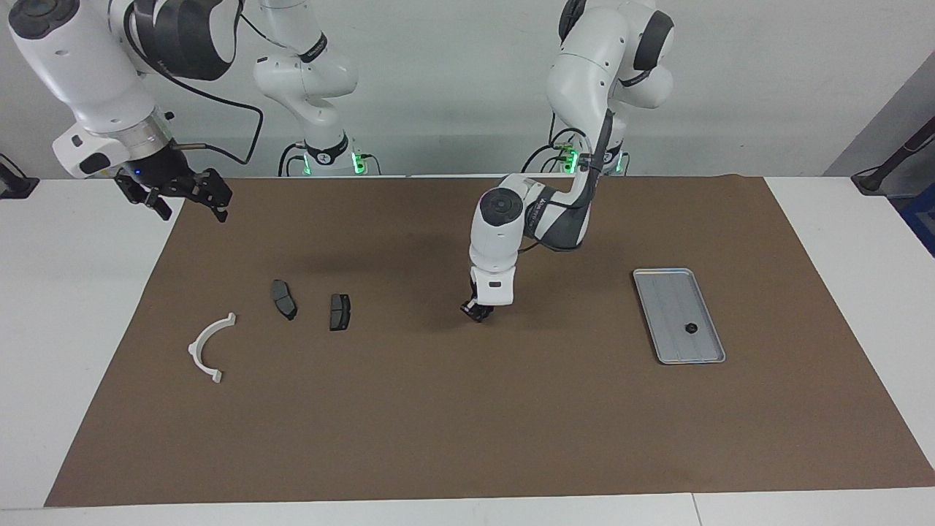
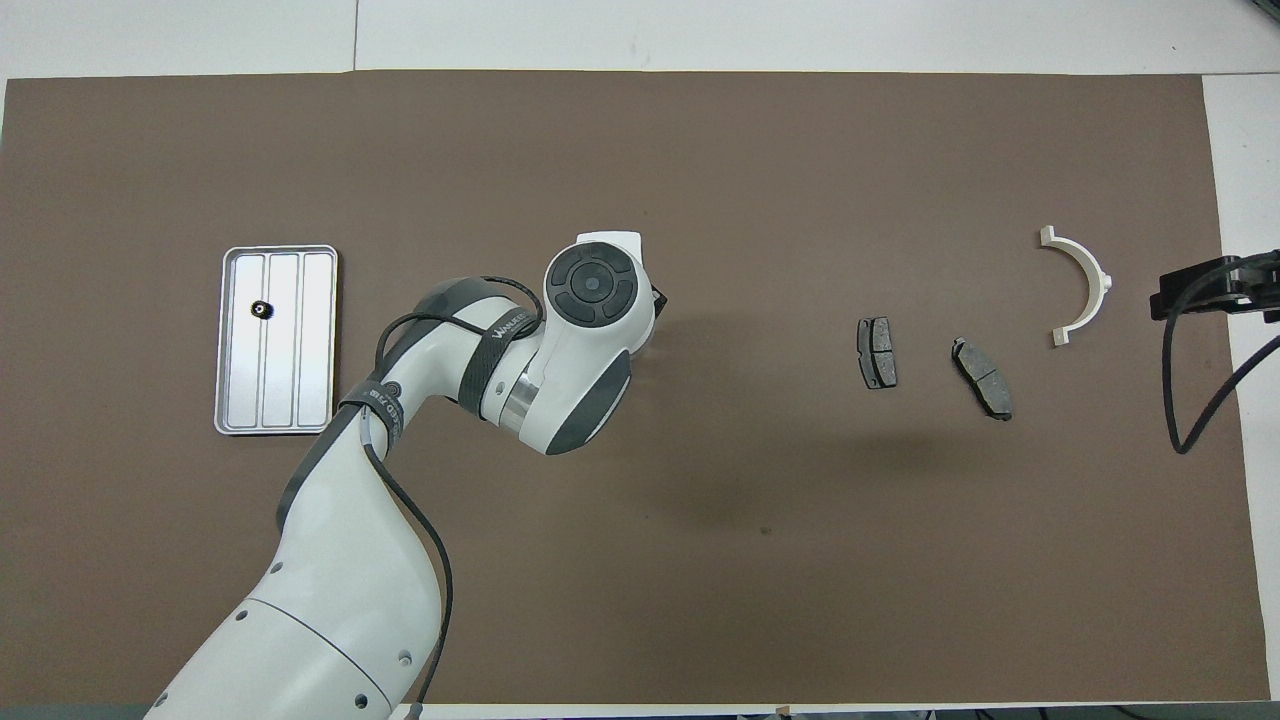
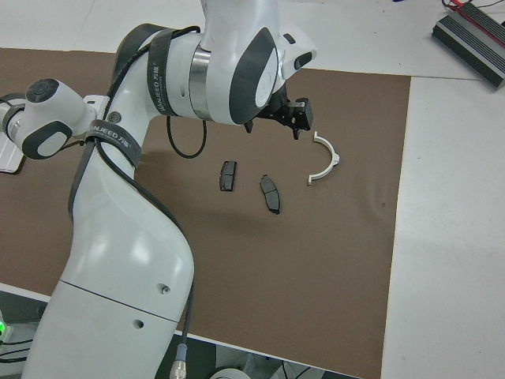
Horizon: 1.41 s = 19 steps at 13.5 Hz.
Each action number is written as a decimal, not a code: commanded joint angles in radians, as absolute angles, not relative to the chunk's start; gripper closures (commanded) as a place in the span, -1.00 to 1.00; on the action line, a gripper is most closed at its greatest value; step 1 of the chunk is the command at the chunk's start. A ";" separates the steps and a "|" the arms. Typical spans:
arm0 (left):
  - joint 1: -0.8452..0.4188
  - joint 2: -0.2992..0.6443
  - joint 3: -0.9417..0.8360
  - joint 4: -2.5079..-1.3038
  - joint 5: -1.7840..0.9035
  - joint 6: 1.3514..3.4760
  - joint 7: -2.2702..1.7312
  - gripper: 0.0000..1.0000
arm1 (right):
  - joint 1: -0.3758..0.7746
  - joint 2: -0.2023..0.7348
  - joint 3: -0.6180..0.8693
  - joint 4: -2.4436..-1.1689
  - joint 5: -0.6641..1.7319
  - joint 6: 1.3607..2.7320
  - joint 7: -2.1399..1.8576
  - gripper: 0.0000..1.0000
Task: Place bearing gear from tray to pile
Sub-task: 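Carry the gear with the left gripper to mid-table and release it, then return the left gripper to the tray while the right gripper reaches the gear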
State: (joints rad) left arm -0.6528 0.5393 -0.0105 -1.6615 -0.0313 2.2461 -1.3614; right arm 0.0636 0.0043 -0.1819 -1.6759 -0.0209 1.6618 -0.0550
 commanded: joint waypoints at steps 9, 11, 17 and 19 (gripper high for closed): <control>-0.629 0.482 0.011 -1.623 0.006 2.119 -1.416 -1.00 | 0.071 0.061 -0.178 -1.686 -0.006 1.746 -0.074 -1.00; -0.589 0.447 0.011 -1.624 0.006 2.092 -1.413 -1.00 | 0.061 0.060 -0.178 -1.686 -0.006 1.740 -0.084 -1.00; -0.399 0.344 0.009 -1.634 0.006 1.953 -1.131 -1.00 | 0.078 0.055 -0.170 -1.690 -0.018 1.732 -0.081 -1.00; -0.350 0.336 0.011 -1.652 0.006 1.948 -1.024 -1.00 | 0.124 0.101 -0.169 -1.671 -0.023 1.770 -0.078 -1.00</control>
